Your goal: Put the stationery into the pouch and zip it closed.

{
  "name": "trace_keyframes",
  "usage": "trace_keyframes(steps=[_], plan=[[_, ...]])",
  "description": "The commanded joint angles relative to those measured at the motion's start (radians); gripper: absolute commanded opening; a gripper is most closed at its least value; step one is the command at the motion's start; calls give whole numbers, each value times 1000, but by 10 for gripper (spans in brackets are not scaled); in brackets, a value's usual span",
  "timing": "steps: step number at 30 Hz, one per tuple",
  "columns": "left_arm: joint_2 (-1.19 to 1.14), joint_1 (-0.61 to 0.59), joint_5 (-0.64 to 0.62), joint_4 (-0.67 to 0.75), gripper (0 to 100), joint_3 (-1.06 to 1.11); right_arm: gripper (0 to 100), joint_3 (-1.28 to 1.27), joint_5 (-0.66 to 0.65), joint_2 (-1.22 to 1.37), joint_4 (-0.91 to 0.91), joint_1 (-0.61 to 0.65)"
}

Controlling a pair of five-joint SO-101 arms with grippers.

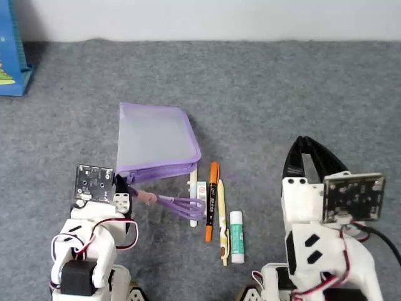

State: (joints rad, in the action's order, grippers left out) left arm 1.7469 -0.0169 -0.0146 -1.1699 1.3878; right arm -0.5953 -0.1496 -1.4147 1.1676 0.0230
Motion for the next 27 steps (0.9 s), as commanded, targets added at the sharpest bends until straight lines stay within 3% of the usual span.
trace_keyframes(steps=[1,8,13,18,27], plan=[[9,-5,-15,14,11,-5,10,-60,2,18,-10,133],[9,-5,-17,12,11,-5,178,-417,32,18,-176,460],[9,-5,-17,12,11,-5,186,-592,37,19,-306,605],[9,-5,-17,12,11,-5,186,-635,35,85,-346,651],[9,-5,-17,12,11,-5,190,-514,43,598,-503,654]])
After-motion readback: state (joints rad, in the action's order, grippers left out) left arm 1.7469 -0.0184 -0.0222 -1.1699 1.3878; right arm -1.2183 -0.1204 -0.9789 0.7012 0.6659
